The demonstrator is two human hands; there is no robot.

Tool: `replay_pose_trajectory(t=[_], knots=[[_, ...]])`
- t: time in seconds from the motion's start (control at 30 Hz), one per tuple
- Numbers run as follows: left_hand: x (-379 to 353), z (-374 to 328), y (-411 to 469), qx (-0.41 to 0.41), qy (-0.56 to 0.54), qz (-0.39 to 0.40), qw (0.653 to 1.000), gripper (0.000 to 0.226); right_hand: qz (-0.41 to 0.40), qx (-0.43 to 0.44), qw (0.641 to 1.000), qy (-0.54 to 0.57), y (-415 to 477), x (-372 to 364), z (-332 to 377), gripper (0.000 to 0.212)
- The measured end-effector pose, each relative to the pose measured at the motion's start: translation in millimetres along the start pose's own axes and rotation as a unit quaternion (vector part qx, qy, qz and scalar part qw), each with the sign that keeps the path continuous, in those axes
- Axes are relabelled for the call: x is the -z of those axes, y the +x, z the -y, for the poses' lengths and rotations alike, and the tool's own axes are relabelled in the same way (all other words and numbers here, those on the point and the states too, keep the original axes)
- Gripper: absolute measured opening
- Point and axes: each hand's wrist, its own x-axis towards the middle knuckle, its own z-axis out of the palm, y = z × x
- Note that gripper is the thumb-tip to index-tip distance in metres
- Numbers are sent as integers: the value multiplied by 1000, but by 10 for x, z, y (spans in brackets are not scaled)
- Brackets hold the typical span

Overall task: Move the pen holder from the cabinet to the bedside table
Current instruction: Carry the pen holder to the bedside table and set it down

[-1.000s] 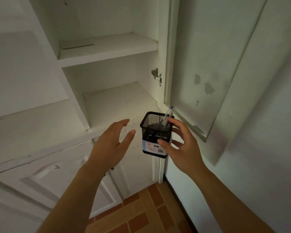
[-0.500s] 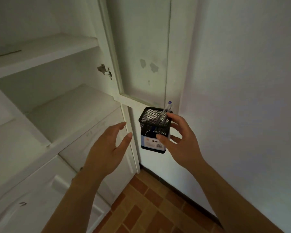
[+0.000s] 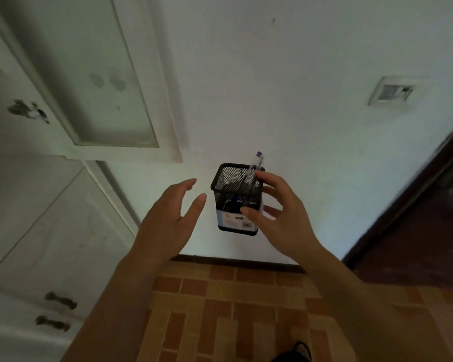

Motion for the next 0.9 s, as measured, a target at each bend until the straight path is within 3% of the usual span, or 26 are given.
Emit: replay_pose_trajectory(t=[0.3, 0.57, 0.9], knots=[[-582, -950, -37, -100, -19, 63, 993, 62, -124, -15, 992, -22, -656, 1055, 124, 57], [-1544, -2282, -555, -191, -46, 149, 969, 62, -242, -28, 968, -52, -1753, 2431, 239, 55], [-3137, -4130, -1774, -353, -109, 296, 881, 49, -459, -71, 878, -114, -3815, 4109, 413, 55]])
